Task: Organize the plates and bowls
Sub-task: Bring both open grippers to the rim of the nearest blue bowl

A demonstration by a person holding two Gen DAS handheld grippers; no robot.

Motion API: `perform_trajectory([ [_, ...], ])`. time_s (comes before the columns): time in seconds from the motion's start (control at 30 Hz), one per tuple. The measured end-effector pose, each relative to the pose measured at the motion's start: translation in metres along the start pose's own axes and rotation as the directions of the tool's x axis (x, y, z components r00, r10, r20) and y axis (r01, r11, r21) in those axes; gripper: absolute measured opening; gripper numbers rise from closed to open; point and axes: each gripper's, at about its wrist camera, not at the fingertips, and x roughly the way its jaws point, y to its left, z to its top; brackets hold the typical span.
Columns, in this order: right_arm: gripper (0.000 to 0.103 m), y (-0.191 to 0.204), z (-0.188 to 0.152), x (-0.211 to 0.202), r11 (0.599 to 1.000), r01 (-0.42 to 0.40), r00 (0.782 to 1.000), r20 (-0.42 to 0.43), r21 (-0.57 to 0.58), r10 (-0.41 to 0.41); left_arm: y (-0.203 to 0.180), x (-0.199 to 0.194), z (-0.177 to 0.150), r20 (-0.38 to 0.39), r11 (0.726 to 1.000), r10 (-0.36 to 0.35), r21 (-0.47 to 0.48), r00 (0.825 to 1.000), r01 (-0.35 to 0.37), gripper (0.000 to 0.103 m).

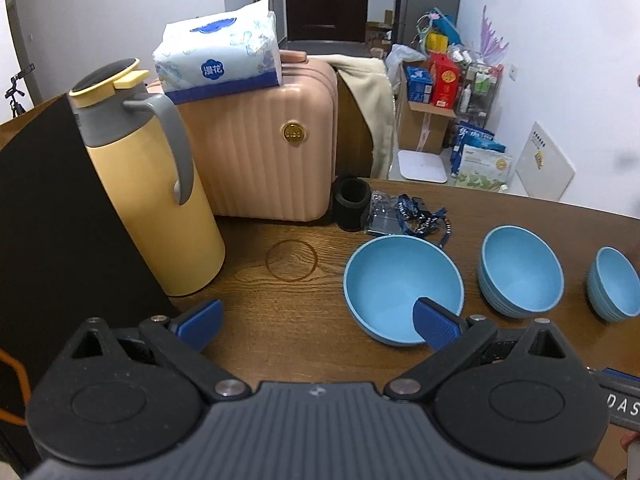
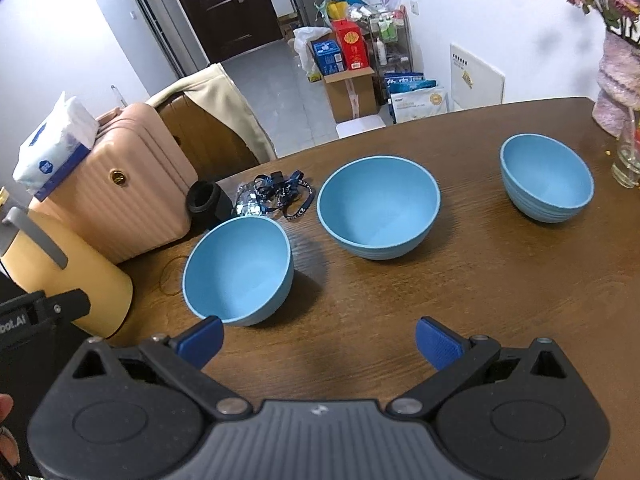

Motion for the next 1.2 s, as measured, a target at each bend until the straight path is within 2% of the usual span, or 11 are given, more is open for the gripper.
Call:
perform_trajectory([
  [0.37,0.101,0.002,0.032,0.052,0.999,-0.009,0.999,-0.049,-0.032,0.008,0.001,0.055,0.018,-0.06,0.997,0.032,-0.071,0.998,-0.036,0.103],
  [0.83,0.089,0.019,0.046,0.107,0.995,-0.064,0.992,-0.115,-0.071,0.056,-0.01,0.112,0.024,-0.111,0.994,0.021,-0.106,0.994,-0.032,0.102],
  [1.03,0.076,0.023,0.048,0.121,0.995,-0.077,0.989,-0.13,-0.07,0.067,-0.014,0.136,0.026,-0.133,0.994,0.025,-0.104,0.991,-0.04,0.092],
  [1.1,0.067,0.024,0.048,0.126,0.995,-0.07,0.989,-0.137,-0.066,0.061,-0.014,0.143,0.027,-0.137,0.994,0.021,-0.103,0.99,-0.035,0.09],
  [1.2,0.059,0.026,0.049,0.134,0.996,-0.072,0.987,-0.147,-0.062,0.062,-0.017,0.153,0.028,-0.146,0.995,0.02,-0.093,0.989,-0.034,0.08],
])
